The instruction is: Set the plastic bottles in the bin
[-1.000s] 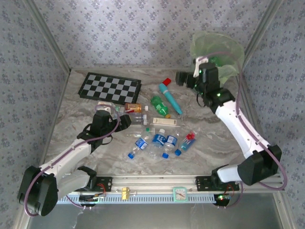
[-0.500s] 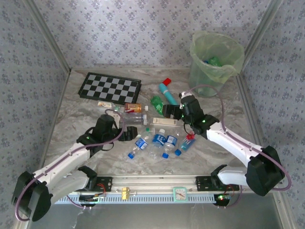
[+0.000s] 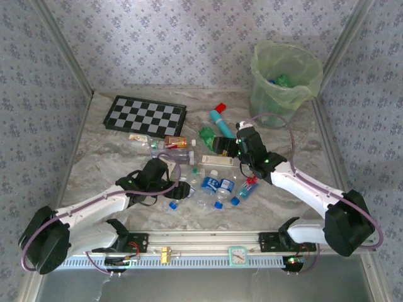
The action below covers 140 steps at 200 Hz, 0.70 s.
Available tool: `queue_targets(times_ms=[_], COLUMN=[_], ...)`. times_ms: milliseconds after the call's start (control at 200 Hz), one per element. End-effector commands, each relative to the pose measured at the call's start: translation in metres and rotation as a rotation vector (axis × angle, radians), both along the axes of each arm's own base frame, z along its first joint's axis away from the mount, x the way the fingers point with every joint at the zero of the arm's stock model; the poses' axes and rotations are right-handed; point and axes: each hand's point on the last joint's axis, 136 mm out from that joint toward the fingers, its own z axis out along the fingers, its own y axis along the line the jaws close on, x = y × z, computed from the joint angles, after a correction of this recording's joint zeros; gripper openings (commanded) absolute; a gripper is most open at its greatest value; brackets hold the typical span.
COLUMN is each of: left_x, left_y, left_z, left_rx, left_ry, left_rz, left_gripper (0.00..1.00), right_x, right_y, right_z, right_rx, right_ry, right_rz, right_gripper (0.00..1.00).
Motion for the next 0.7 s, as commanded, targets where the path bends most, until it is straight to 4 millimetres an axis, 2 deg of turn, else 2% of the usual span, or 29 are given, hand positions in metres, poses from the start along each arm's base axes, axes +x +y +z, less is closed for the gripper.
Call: queue_targets(times_ms=[0,420,695], left_x=[0.004,-0.001,-0.003], left_y=[-0.008,-0.019,-0.023], left_z=[0.006,-0.019,-0.030], left_rx=[0.006,0.059,0.092], left_ry=[-0.031,0.013,0.042], left_rz=[-0.030,-0.059,-0.075], left_gripper=[0.95,0.91,0.83], right_x=[0.002,0.000,0.000], right_y=[-0.001,-0.002,-0.004], right_z=[-0.002,-0.006,-0.009], right_rx=[0.009,0.005,0.003], right_ry=[-0.002,0.010,0.013], right_rz=[-0.027,-0.031,-0.039], right_gripper=[1.00,1.00,1.00])
